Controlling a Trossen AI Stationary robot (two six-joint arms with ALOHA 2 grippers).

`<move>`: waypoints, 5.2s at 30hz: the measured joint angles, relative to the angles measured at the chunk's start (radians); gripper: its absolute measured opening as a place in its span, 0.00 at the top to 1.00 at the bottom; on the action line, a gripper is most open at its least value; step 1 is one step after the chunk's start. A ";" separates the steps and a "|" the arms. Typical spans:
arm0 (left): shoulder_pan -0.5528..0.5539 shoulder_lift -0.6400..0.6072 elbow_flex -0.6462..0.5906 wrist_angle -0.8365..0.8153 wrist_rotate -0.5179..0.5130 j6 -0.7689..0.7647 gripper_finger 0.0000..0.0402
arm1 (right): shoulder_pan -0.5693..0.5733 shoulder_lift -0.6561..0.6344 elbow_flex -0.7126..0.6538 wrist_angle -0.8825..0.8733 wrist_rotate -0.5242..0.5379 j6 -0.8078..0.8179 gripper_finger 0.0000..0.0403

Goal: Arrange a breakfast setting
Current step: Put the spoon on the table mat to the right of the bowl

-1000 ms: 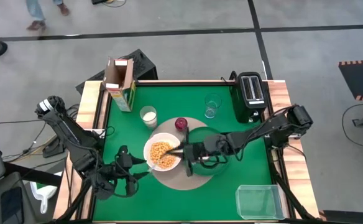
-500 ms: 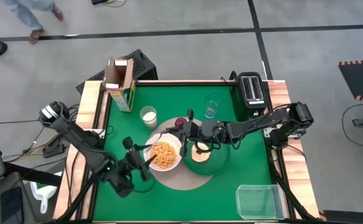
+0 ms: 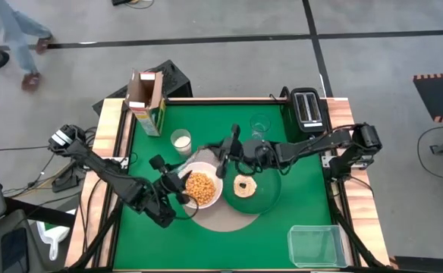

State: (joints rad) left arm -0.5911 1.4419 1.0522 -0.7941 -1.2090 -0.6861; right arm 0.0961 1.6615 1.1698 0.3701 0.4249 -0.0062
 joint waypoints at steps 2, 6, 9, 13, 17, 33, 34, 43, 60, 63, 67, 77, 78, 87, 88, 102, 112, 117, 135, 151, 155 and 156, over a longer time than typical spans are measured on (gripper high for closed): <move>0.029 -0.001 -0.001 -0.036 -0.003 -0.011 0.60 | -0.029 0.000 0.000 -0.001 0.001 0.027 0.93; 0.099 0.000 -0.012 -0.057 -0.002 0.001 0.60 | -0.080 0.000 0.000 -0.003 0.000 0.072 0.93; 0.146 0.000 -0.012 -0.056 -0.001 0.031 0.60 | -0.095 0.000 0.000 0.004 -0.001 0.086 0.93; 0.189 0.000 -0.012 -0.055 0.005 0.054 0.60 | -0.093 0.000 0.000 0.016 -0.003 0.088 0.93; 0.210 0.000 -0.012 -0.053 0.004 0.058 0.60 | -0.090 0.000 0.000 0.028 -0.004 0.104 0.93; 0.209 0.172 -0.001 0.053 -0.132 0.198 0.60 | -0.092 0.002 0.000 0.014 -0.007 0.130 0.93; 0.209 0.186 0.009 0.047 -0.141 0.189 0.60 | -0.092 0.002 0.000 0.013 -0.007 0.130 0.93; 0.200 0.184 0.050 -0.007 -0.182 0.093 0.60 | -0.092 0.002 0.000 0.026 -0.005 0.131 0.93; 0.221 0.174 0.050 -0.113 -0.105 -0.136 0.71 | -0.089 0.002 0.000 0.025 -0.004 0.130 0.93; 0.221 0.174 0.050 -0.115 -0.107 -0.137 0.83 | -0.089 0.002 0.000 0.023 -0.004 0.130 0.92; 0.221 0.173 0.050 -0.116 -0.113 -0.135 0.96 | -0.083 0.002 0.000 0.022 -0.001 0.129 0.93; 0.221 0.172 0.050 -0.114 -0.086 -0.138 0.72 | -0.077 0.001 0.000 0.030 -0.004 0.127 0.92; 0.221 0.171 0.050 -0.114 -0.074 -0.145 0.67 | -0.077 0.000 0.000 0.031 -0.005 0.127 0.92; 0.179 0.094 0.050 -0.116 -0.028 -0.186 0.43 | -0.057 -0.020 0.000 0.016 -0.015 0.131 0.92; 0.170 0.081 0.050 -0.117 -0.043 -0.186 0.42 | -0.054 -0.024 0.001 0.024 -0.015 0.130 0.92; 0.145 0.048 0.050 -0.128 -0.116 -0.106 0.49 | -0.034 -0.053 0.002 0.013 -0.002 0.118 0.92; 0.154 0.048 0.050 -0.124 -0.142 -0.064 0.65 | -0.082 -0.053 0.001 0.021 -0.001 0.189 0.92; 0.193 0.053 0.050 -0.124 -0.124 -0.028 0.71 | -0.090 -0.053 0.001 0.031 -0.004 0.193 0.92; 0.224 0.084 0.049 -0.109 -0.140 0.006 0.83 | -0.079 -0.053 0.000 0.029 -0.009 0.201 0.92; 0.224 0.084 0.049 -0.107 -0.129 -0.032 0.94 | -0.076 -0.053 0.000 0.031 -0.009 0.189 0.81; 0.224 0.077 0.049 -0.113 -0.080 -0.103 0.94 | -0.061 -0.070 -0.001 0.010 -0.011 0.144 0.71; 0.222 0.075 0.049 -0.115 -0.071 -0.119 0.93 | -0.054 -0.082 -0.001 0.002 -0.011 0.126 0.68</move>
State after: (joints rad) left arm -0.3691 1.5168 1.1015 -0.9087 -1.2801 -0.8055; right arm 0.0418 1.5796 1.1690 0.3722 0.4137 0.1193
